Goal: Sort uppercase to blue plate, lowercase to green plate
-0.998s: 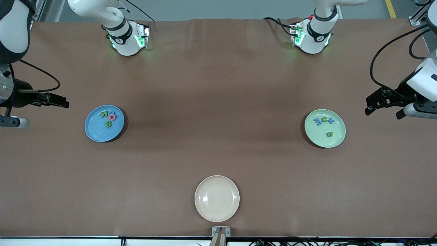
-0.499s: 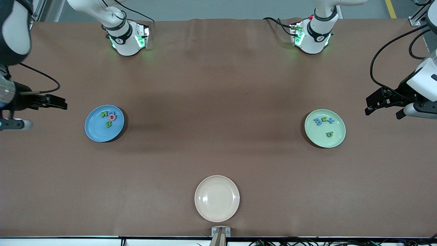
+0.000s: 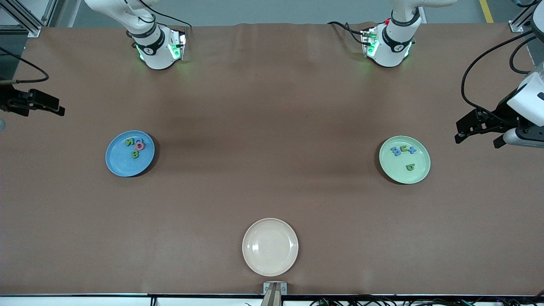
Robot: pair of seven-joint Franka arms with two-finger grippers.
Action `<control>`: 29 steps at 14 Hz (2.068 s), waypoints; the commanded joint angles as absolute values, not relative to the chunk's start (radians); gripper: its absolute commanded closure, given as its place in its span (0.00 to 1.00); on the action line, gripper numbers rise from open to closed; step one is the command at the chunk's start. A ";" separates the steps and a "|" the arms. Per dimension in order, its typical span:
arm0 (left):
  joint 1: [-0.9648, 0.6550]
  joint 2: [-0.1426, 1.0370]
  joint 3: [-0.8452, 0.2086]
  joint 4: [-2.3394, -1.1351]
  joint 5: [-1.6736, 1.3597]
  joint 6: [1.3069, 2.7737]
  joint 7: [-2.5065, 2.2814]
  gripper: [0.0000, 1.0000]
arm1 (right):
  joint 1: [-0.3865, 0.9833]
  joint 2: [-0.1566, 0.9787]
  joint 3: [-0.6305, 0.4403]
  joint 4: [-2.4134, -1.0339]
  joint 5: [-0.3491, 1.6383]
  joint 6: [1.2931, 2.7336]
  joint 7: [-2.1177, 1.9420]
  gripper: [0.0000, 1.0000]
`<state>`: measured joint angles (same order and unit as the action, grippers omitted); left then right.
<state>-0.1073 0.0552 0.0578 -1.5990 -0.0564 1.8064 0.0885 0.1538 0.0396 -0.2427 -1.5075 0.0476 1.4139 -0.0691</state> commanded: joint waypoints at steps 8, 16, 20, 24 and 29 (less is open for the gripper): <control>-0.103 0.057 0.052 -1.589 -0.046 1.792 0.080 0.00 | -0.005 -0.101 -0.058 -1.620 0.017 1.427 -0.075 0.00; -0.103 0.055 0.052 -1.589 -0.046 1.790 0.080 0.00 | -0.025 -0.137 -0.012 -1.647 0.017 1.424 -0.075 0.00; -0.106 0.032 0.054 -1.588 -0.048 1.735 0.075 0.00 | -0.028 -0.141 -0.011 -1.651 0.015 1.424 -0.075 0.00; -0.104 -0.014 0.060 -1.617 -0.064 1.704 0.069 0.00 | -0.034 -0.141 -0.009 -1.652 0.015 1.422 -0.075 0.00; -0.104 -0.044 0.063 -1.617 -0.061 1.704 0.064 0.00 | -0.025 -0.144 -0.012 -1.654 0.015 1.422 -0.075 0.00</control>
